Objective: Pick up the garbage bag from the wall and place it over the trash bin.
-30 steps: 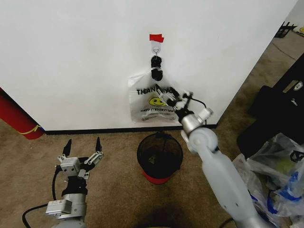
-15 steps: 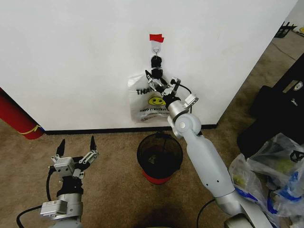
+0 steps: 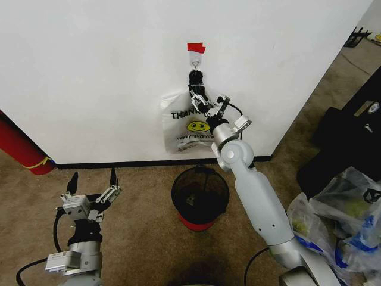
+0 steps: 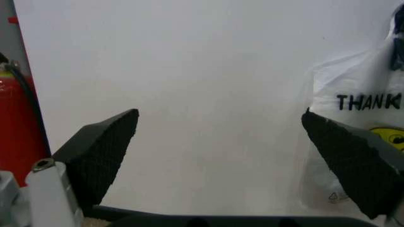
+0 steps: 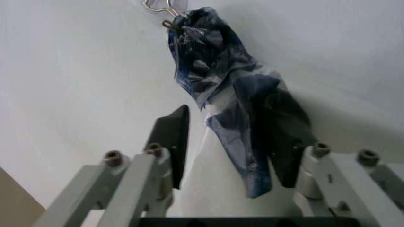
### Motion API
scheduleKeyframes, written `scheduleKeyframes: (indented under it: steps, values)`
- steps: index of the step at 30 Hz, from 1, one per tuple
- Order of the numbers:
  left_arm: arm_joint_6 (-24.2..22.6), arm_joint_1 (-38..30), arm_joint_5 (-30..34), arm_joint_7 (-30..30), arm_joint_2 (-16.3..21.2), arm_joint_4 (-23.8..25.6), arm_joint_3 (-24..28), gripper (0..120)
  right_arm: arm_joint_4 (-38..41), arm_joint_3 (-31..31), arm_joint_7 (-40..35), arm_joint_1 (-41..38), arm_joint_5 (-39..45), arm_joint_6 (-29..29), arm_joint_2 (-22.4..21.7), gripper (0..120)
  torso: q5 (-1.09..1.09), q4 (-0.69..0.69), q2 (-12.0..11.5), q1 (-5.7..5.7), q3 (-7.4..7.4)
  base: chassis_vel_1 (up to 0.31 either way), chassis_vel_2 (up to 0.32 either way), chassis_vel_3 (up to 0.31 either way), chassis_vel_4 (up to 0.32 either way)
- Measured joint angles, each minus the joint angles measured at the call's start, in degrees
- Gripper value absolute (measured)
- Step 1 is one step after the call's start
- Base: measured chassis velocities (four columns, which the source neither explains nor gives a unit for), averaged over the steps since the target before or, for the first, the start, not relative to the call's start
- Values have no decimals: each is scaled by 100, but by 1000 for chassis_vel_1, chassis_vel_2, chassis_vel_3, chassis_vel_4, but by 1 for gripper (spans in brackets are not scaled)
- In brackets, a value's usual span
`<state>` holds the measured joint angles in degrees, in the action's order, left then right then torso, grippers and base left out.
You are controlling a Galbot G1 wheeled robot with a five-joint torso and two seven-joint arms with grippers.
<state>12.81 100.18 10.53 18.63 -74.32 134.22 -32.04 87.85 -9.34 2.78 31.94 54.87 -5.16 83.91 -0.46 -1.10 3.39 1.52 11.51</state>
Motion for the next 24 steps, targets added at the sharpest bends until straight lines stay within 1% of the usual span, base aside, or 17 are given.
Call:
scheduleKeyframes:
  steps: [1,2,8,9,10,11,18,23,24]
  values:
    - [9,9,1,0,13,3,-34,100,0,3,-2,0,0,0,-6,33,0,0,0,0,0,0,0,0,0]
    - [9,9,1,0,13,3,-34,100,0,3,-2,0,0,0,-6,33,0,0,0,0,0,0,0,0,0]
    - [20,9,51,0,44,77,-149,100,42,40,-39,1,18,0,-57,7,0,0,0,0,0,0,0,0,0]
    - [19,9,51,1,40,87,-141,100,51,41,-48,1,19,0,-62,4,0,0,0,0,0,0,0,0,0]
    - [19,9,51,1,40,87,-141,100,51,41,-48,1,19,0,-62,4,0,0,0,0,0,0,0,0,0]
    - [20,11,49,0,35,93,-127,100,69,42,-56,2,19,0,-66,0,0,0,0,0,0,0,0,0,0]
    - [36,36,6,-1,27,93,-48,100,326,10,-70,248,-70,-2,-147,0,0,0,0,0,0,0,0,0,0]
    - [44,23,-81,-1,19,41,112,100,833,-93,-1,837,-327,3,-326,0,0,0,0,0,0,0,0,0,0]
    - [44,23,-81,-1,19,41,112,100,833,-93,-1,837,-327,3,-326,0,0,0,0,0,0,0,0,0,0]
